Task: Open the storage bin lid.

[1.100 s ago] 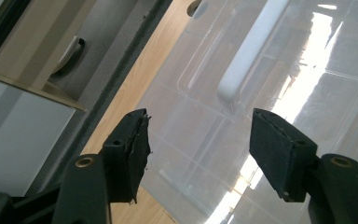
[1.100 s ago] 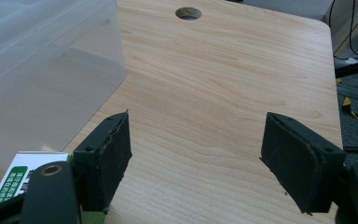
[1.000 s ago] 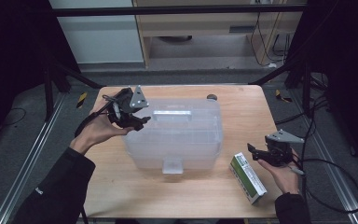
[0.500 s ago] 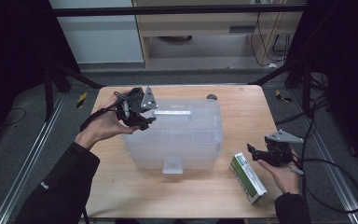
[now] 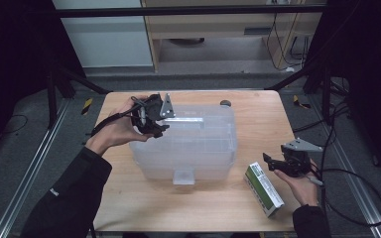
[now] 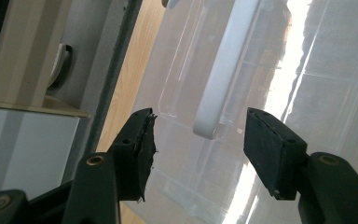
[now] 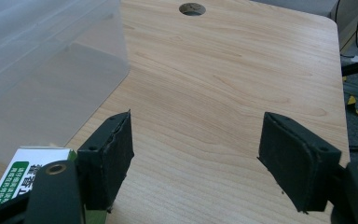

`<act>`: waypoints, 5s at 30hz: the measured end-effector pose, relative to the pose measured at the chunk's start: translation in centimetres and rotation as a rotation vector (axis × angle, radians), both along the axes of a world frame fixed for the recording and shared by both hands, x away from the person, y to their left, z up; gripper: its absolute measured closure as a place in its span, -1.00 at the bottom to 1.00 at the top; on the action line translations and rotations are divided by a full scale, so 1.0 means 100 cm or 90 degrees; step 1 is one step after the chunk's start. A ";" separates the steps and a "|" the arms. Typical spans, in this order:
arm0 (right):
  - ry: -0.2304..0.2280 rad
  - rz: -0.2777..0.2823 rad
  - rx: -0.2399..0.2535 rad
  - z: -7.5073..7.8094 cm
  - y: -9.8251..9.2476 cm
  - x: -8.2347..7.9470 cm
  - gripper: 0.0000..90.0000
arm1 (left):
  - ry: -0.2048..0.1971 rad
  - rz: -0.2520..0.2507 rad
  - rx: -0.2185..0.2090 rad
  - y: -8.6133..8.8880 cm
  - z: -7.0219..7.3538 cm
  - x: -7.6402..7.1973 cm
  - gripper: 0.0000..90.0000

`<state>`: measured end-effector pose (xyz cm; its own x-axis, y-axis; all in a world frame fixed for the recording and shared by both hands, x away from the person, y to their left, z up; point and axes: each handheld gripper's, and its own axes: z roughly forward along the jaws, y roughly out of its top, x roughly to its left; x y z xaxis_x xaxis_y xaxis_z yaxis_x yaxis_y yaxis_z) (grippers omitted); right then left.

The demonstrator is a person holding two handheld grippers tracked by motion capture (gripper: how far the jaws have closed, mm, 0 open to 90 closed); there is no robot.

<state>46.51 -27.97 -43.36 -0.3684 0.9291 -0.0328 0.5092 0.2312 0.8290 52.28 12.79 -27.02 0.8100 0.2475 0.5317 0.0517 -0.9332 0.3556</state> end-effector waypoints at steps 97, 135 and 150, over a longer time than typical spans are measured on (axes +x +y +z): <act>-0.006 0.113 0.036 0.053 0.043 -0.017 0.32 | -0.026 -0.044 0.107 -0.033 -0.008 0.026 0.61; 0.038 0.180 0.070 0.045 0.073 -0.012 1.00 | -0.036 -0.006 0.076 -0.033 0.005 0.047 0.57; 0.036 0.190 0.086 0.042 0.082 -0.009 1.00 | -0.039 0.008 0.062 -0.033 0.007 0.054 0.55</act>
